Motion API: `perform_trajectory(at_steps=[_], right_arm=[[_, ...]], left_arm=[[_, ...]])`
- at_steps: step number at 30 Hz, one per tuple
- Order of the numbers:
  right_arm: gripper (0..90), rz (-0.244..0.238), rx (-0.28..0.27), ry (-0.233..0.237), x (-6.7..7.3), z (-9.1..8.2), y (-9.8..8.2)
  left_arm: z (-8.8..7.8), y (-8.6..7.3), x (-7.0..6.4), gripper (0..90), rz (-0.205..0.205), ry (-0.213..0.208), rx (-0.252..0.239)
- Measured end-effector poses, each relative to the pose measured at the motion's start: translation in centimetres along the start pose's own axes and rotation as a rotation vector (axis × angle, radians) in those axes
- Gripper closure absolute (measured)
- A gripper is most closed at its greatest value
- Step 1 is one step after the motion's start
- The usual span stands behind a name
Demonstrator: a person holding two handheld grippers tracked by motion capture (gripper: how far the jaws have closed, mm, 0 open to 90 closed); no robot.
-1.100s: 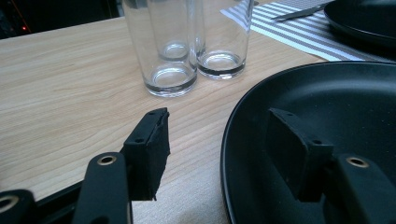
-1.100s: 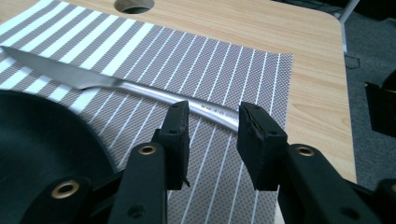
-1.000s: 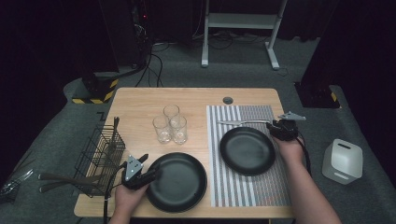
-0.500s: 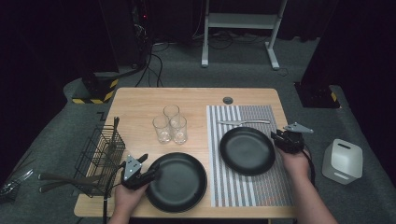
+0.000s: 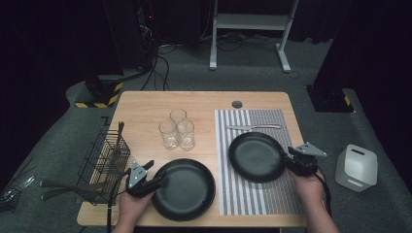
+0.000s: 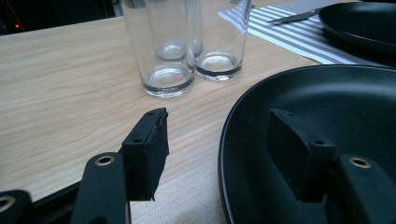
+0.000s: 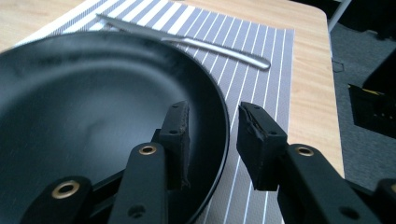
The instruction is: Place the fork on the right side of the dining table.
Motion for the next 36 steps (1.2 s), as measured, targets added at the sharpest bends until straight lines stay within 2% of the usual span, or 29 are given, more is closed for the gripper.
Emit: perform_trajectory(at_steps=[8, 13, 24, 36], right_arm=[[62.8, 0.015, 0.000, -0.011, 0.8, -1.8, -1.3], [61.9, 0.020, -0.011, 0.001, 2.1, -2.6, -1.9], [61.1, 0.022, -0.008, 0.045, 5.2, -2.3, -2.8], [59.8, 0.001, -0.009, 0.088, 9.1, -2.1, -2.2]], left_arm=[[0.0, 0.0, -0.1, 38.8, 0.001, -0.009, -0.003], [0.0, 0.0, -0.1, 38.8, 0.003, -0.011, -0.004], [0.0, 0.0, -0.1, 38.7, -0.003, -0.014, -0.001], [0.1, 0.0, 0.1, 39.4, -0.017, -0.016, 0.003]])
Point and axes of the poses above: each handheld gripper's, and its own axes: z roughly forward along the jaws, y roughly out of its top, x roughly to its left, the point moved 7 cm from there along z, roughly forward along the jaws, and after that the axes turned 4 degrees about z, right-handed, at the moved point
